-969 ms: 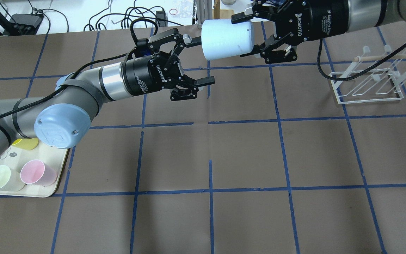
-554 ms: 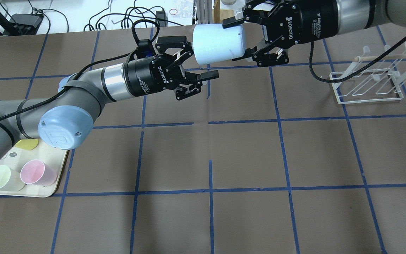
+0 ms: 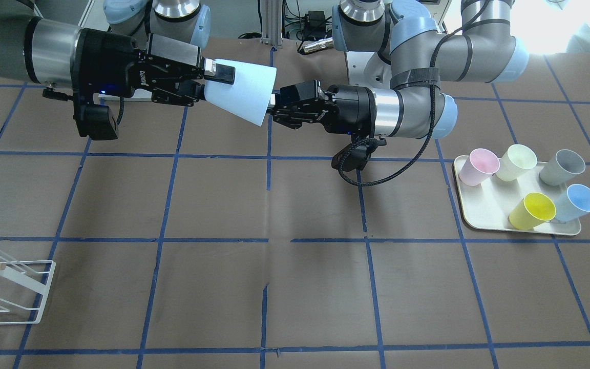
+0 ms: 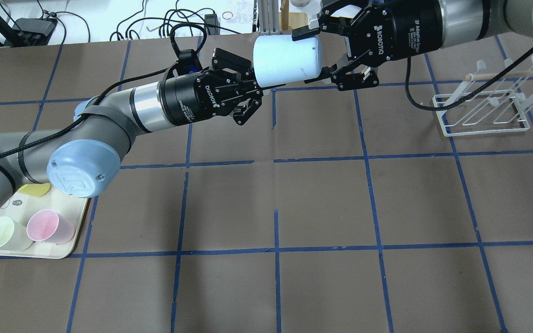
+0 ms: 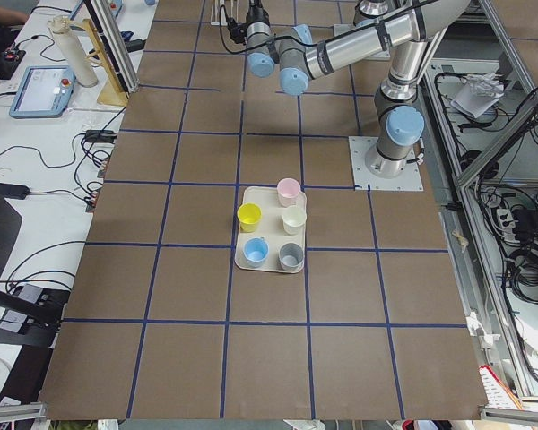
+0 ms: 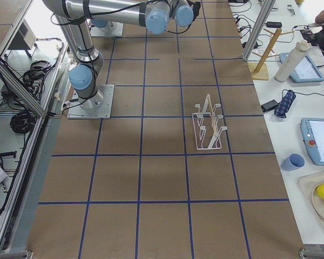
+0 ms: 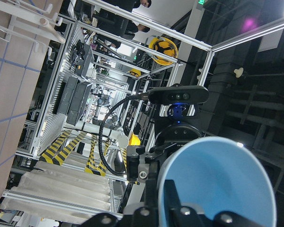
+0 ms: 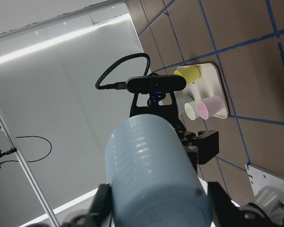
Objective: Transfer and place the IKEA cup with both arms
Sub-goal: 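Close the left gripper on the cup rim while the right gripper holds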
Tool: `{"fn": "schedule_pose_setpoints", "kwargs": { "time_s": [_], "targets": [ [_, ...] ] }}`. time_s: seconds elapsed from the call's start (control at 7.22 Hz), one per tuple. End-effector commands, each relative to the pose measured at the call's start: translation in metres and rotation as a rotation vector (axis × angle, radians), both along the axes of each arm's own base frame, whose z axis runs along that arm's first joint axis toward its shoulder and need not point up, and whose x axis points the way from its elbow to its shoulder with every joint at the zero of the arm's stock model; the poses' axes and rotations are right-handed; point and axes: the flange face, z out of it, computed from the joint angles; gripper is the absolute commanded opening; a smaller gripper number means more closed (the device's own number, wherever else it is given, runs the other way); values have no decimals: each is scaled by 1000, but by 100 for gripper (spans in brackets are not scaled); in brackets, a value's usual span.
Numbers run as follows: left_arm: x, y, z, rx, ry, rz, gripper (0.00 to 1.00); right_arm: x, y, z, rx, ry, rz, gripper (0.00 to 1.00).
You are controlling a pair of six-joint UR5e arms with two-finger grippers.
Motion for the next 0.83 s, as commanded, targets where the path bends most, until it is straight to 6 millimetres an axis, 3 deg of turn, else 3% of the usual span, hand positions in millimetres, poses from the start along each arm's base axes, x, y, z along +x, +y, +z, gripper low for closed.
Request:
{"fn": "schedule_pose_setpoints", "kwargs": {
  "time_s": [0.0,0.28,0.69],
  "targets": [
    [3,1,4,-3,0,5,0,0,-1,1,2,4,-1,100],
    [5,-2,9,-7,-7,5,0,-2,-5,8,2,9,-11,100],
    [33,-7,5,0,-124,14,0,-25,-31,27,0,48,-77,100]
  ]
}}
